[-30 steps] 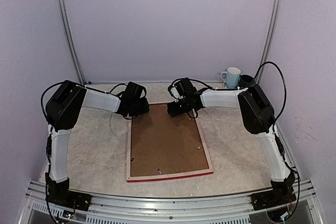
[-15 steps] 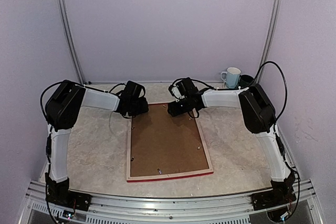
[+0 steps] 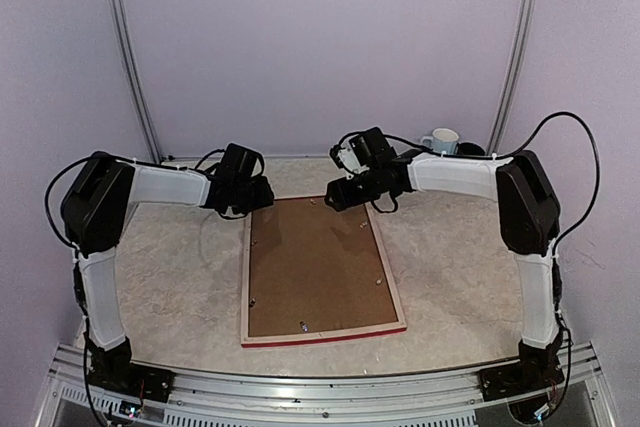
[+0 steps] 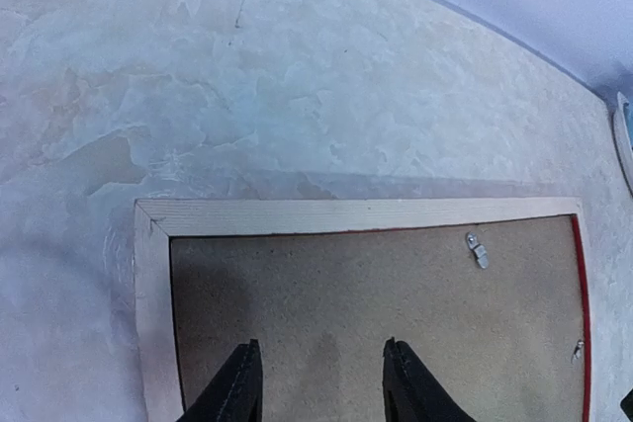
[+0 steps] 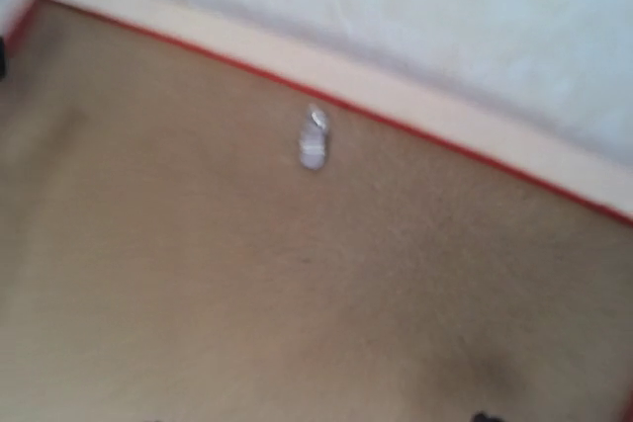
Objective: Put the photo into the frame
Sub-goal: Press the backboard down, then place the photo frame at the center of the board.
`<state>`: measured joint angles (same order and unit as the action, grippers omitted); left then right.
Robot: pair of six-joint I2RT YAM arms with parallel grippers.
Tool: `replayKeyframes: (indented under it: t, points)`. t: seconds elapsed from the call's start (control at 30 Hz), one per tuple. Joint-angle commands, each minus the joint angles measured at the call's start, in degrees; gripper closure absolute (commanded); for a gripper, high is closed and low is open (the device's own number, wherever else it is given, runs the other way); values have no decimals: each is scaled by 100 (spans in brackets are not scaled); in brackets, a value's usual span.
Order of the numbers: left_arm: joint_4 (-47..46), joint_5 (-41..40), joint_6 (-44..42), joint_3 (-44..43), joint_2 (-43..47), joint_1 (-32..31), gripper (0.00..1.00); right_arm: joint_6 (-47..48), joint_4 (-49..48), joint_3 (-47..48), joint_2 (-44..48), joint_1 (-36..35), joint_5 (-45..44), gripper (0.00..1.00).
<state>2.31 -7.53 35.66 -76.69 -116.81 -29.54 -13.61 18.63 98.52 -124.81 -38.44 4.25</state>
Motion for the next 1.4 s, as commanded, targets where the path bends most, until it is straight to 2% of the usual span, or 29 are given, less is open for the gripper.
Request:
replayKeyframes:
  t: [0.0,0.2,0.37,0.5,0.8,0.97,1.13,1.37]
  points:
    - [48,-119,-128,483,1019,13,55,38,65,-529,1016,47,-115,31]
    - [167,-500,-164,1689,1929,-139,46,-10,-373,-2025,1944,43,-354,25]
    - [-27,-481,-119,2559,2083,-280,44,-151,-785,-3264,2430,40,-381,24]
    - [-497,-132,0,3036,2067,-280,44,-217,-1076,-3745,2458,47,-273,23]
    - [-736,75,4,3240,1987,-447,45,-546,-1582,-4335,2217,66,172,24]
    - [-938,301,64,3381,1802,-555,49,-663,-1718,-4494,2269,64,432,28]
    - [-1122,471,190,3539,1777,-672,53,-807,-1807,-4770,2488,69,676,34]
    - [-1214,522,334,3724,1840,-1026,53,-1209,-2144,-5597,3231,65,975,36]
